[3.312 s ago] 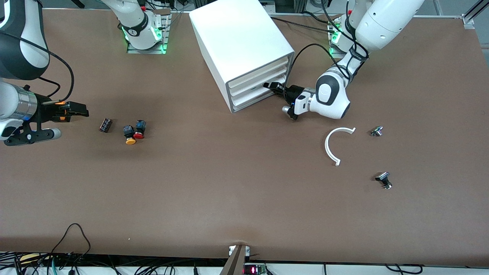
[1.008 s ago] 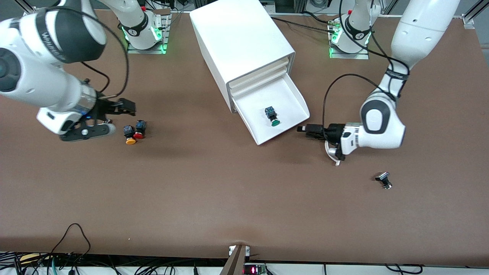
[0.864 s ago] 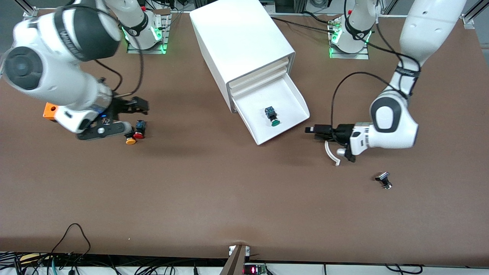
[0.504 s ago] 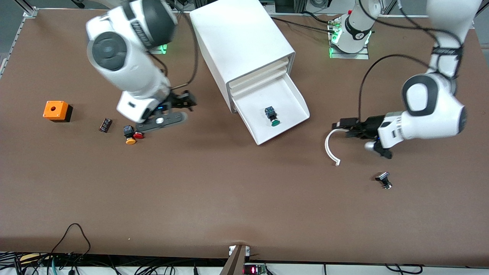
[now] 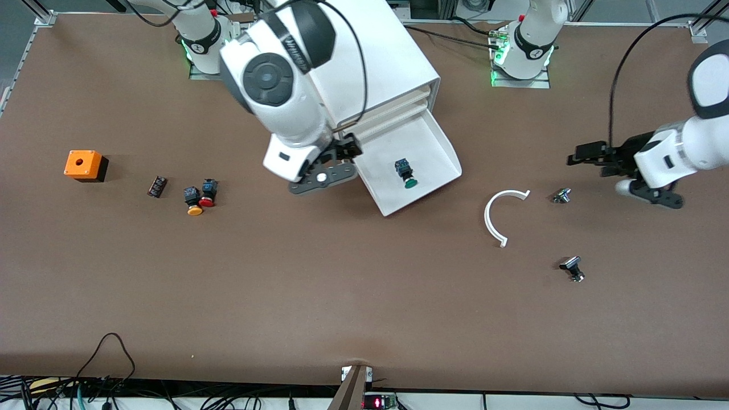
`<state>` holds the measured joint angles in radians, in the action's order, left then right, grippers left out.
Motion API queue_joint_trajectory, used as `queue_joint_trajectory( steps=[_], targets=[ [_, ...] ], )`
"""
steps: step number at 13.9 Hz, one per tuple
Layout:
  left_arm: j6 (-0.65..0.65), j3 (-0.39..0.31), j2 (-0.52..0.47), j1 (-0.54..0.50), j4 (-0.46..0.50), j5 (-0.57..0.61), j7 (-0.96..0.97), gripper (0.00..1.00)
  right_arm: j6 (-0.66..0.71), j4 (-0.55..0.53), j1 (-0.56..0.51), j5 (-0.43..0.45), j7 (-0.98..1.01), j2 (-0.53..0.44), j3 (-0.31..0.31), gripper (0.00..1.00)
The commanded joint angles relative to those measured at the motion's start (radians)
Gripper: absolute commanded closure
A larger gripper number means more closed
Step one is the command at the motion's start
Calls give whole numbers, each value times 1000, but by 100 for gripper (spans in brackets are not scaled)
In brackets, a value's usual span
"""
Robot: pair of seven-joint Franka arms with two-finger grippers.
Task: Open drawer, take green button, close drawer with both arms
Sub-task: 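Lower the right gripper into the drawer over the green button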
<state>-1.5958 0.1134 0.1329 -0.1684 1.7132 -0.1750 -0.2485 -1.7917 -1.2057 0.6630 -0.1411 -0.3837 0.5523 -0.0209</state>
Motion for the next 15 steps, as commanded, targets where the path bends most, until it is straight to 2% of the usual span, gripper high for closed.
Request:
queue_joint_trajectory(
  steps=[1,2,4,5,10,15],
  targets=[
    [82,6,-4,10,-76,130,67,0,-47,103,64,-9,-81,99,13,1],
    [85,8,-7,13,-89,173,63,0,-76,103,82,-8,-102,119,13,1],
    [77,15,-3,18,-119,337,38,0,-147,103,115,-5,-136,156,13,1],
    [65,15,-1,18,-119,353,38,0,-181,103,131,-5,-147,175,15,1],
    [33,17,-1,20,-121,345,3,0,-285,101,199,21,-196,253,22,1],
    [-48,20,2,20,-115,302,176,0,-325,94,242,127,-221,323,22,1]
  ],
)
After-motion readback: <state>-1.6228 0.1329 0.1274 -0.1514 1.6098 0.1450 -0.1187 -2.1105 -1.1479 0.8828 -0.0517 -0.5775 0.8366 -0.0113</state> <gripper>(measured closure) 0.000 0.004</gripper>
